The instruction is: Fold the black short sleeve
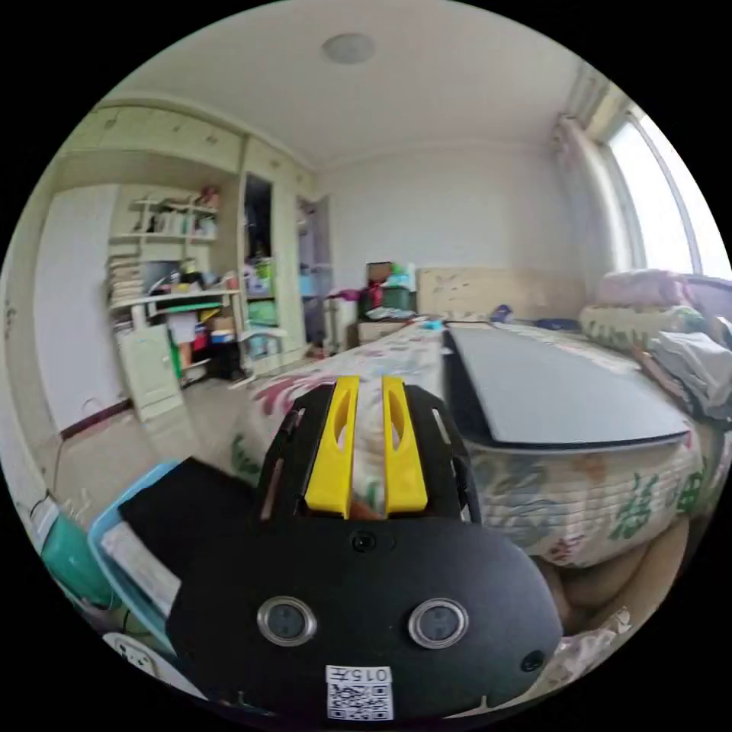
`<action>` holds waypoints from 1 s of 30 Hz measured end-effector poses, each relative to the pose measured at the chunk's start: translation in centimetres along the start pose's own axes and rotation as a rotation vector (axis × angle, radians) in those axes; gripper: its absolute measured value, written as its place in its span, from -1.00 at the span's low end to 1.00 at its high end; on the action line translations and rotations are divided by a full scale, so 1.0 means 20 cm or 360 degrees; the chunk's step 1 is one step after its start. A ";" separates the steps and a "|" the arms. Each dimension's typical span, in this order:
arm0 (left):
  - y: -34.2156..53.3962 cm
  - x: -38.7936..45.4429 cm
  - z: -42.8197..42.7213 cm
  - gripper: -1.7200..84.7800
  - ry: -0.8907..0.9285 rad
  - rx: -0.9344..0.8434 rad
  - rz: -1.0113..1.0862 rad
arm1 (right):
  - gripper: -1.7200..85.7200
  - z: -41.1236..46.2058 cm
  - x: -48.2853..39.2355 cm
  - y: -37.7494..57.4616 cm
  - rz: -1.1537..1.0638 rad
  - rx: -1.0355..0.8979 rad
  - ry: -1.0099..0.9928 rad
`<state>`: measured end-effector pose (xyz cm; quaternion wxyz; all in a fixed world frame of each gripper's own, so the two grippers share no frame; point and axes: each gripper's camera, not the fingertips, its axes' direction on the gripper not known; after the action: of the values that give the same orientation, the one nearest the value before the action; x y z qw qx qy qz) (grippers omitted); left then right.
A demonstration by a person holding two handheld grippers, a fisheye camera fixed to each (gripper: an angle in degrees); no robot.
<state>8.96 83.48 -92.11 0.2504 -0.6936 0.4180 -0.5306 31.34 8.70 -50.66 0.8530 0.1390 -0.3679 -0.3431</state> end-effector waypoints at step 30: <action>0.30 0.16 -1.07 -0.93 0.1487 0.0672 -0.0346 | -0.98 0.02 0.69 0.34 0.0252 0.0003 -0.0351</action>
<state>-12.86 79.67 -88.45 0.1151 -0.3568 0.2947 -0.8790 41.29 4.18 -39.70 0.8317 0.0717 -0.4696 -0.2875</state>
